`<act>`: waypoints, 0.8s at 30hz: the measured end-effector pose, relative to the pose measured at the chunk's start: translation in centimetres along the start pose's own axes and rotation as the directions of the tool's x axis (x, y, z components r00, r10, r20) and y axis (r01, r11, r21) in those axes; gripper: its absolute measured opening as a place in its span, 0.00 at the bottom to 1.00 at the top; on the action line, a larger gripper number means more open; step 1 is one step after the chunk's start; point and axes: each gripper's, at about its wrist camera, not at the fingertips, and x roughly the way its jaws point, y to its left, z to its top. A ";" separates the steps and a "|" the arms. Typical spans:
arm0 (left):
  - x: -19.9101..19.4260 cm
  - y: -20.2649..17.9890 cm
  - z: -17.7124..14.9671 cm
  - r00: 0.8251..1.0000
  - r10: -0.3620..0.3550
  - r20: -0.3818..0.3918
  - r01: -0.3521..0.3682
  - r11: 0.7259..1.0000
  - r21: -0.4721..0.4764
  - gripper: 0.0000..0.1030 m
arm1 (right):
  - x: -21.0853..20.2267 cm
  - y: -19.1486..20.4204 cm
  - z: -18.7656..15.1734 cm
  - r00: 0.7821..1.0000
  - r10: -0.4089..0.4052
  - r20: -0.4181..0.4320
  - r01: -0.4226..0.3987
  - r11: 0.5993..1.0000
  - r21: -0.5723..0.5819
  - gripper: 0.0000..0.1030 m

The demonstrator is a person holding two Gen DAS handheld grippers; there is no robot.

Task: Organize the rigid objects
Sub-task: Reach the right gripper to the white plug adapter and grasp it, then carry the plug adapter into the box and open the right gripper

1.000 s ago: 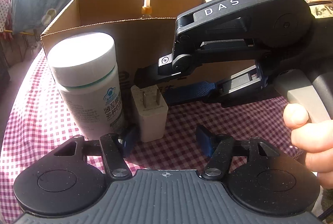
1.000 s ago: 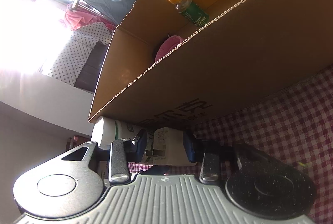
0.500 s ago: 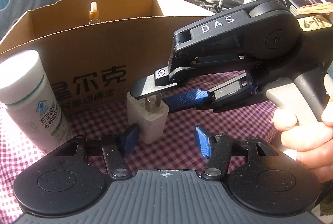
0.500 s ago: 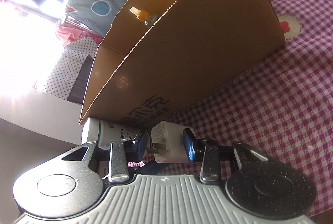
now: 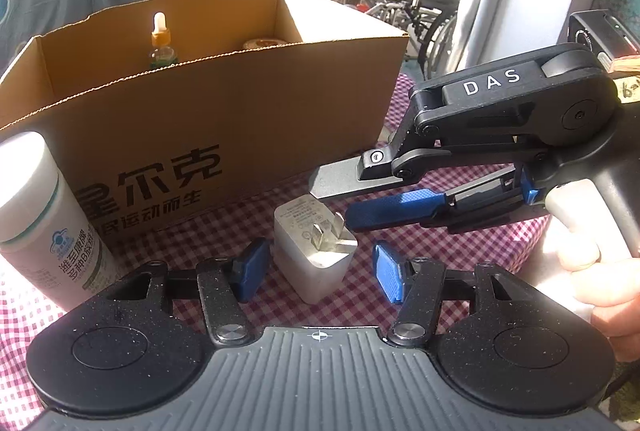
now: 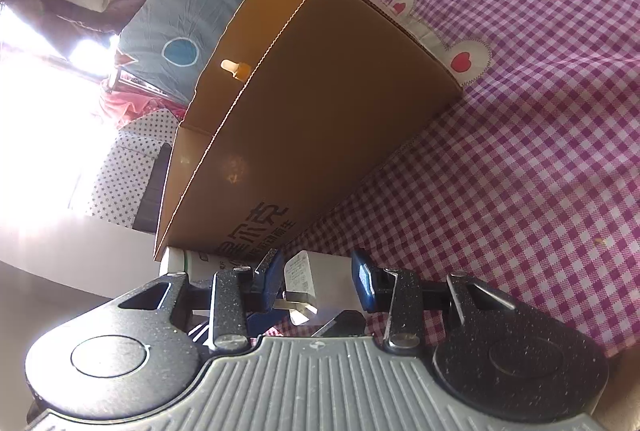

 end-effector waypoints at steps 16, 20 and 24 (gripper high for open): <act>1.3 0.8 0.8 0.996 -0.009 -0.094 0.002 0.997 -0.073 0.37 | 1.7 -0.1 -1.2 0.999 -0.013 -0.031 0.013 1.000 0.009 0.40; 1.6 0.8 0.8 0.995 0.002 -0.101 -0.009 0.998 -0.070 0.36 | 2.2 0.5 -1.2 1.000 -0.022 -0.020 0.022 1.000 0.002 0.40; 1.7 0.6 1.0 0.995 0.015 -0.097 -0.021 0.998 -0.063 0.35 | 2.6 0.7 -1.0 1.000 -0.017 -0.017 0.018 1.000 0.003 0.40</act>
